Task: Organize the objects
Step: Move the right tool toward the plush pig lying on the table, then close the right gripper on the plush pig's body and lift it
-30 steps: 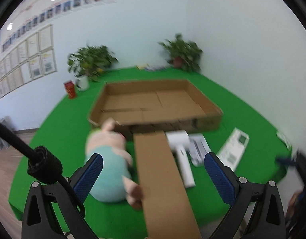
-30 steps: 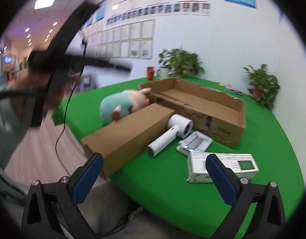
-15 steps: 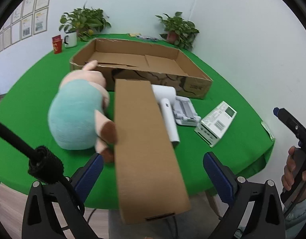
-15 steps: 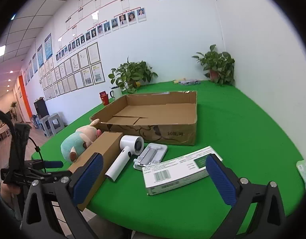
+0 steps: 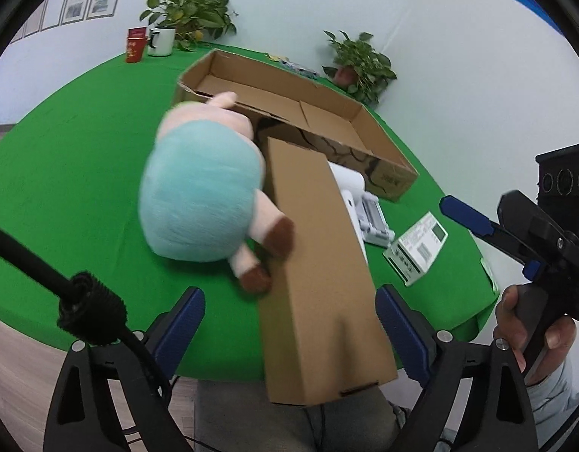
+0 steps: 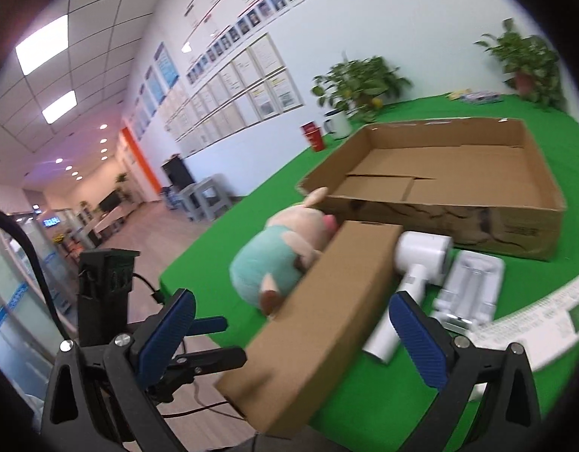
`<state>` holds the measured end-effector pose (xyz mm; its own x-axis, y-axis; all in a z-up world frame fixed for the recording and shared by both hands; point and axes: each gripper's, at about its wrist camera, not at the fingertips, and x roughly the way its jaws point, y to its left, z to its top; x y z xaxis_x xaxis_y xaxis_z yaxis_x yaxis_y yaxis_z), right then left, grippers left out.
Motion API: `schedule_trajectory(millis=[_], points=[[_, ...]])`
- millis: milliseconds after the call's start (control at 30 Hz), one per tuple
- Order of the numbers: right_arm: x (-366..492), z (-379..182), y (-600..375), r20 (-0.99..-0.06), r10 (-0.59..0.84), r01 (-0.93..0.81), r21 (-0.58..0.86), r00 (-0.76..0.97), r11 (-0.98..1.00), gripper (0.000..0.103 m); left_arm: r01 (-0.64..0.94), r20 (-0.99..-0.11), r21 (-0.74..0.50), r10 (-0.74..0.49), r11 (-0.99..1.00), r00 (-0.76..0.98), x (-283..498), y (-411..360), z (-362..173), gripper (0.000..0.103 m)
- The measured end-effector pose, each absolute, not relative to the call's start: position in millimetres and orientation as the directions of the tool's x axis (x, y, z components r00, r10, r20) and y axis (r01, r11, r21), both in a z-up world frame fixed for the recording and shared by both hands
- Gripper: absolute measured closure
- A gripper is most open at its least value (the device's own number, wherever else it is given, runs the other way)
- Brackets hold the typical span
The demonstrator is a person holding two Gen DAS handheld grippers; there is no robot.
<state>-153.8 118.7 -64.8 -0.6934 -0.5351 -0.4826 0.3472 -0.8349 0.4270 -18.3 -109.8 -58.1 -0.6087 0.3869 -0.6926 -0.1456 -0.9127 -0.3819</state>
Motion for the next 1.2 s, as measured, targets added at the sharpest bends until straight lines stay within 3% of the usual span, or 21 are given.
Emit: schedule_trajectory(millis=[233,333,533,667,700,767,833,867,900,1200], points=[[-184.7,-44.6,83.1,-0.465,-0.609,0.415,0.457,-0.642,-0.787,0.002,-0.033,-0.675,-0.339,0.267,-0.94,-0.688,-48.8,-155.9,-42.5,0.014],[-195.2,-34.6,77.3,-0.478,-0.592,0.407,0.439,-0.649,-0.801,0.009,-0.003,-0.678,-0.383,0.283,-0.924,-0.679,-74.4,-174.9,-49.8,0.016],[-212.0,-33.6,69.9,-0.509,-0.58,0.406,0.418,-0.636,-0.813,0.032,-0.032,-0.666,-0.46,0.368,-0.888,-0.649,-104.5,-191.1,-63.5,0.018],[-228.9,-38.5,68.9,-0.534,-0.567,0.369,0.437,-0.628,-0.82,0.072,-0.067,-0.652,-0.526,0.452,-0.848,-0.609,-113.7,-192.4,-72.5,0.018],[-233.9,-40.4,69.1,-0.547,-0.555,0.35,0.438,-0.627,-0.828,0.076,-0.07,-0.65,-0.537,0.465,-0.841,-0.601,-113.9,-192.5,-74.2,0.018],[-243.2,-45.1,68.9,-0.562,-0.554,0.336,0.449,-0.614,-0.828,0.074,-0.069,-0.648,-0.541,0.468,-0.838,-0.601,-112.8,-193.6,-75.6,0.018],[-257.0,-49.3,65.7,-0.585,-0.566,0.319,0.476,-0.582,-0.82,0.041,-0.067,-0.646,-0.551,0.476,-0.832,-0.596,-112.3,-196.9,-77.4,0.018],[-264.0,-52.1,64.0,-0.597,-0.565,0.299,0.49,-0.57,-0.819,0.01,-0.067,-0.646,-0.555,0.481,-0.829,-0.593,-112.0,-198.1,-78.8,0.018],[-270.3,-54.5,62.8,-0.604,-0.562,0.277,0.503,-0.565,-0.819,0.0,-0.072,-0.646,-0.564,0.494,-0.822,-0.582,-112.4,-200.4,-81.3,0.02],[-304.3,-76.7,30.9,-0.697,-0.567,0.263,0.504,-0.438,-0.823,0.0,-0.056,-0.613,-0.642,0.556,-0.764,-0.562,-88.8,-228.3,-100.6,0.036]])
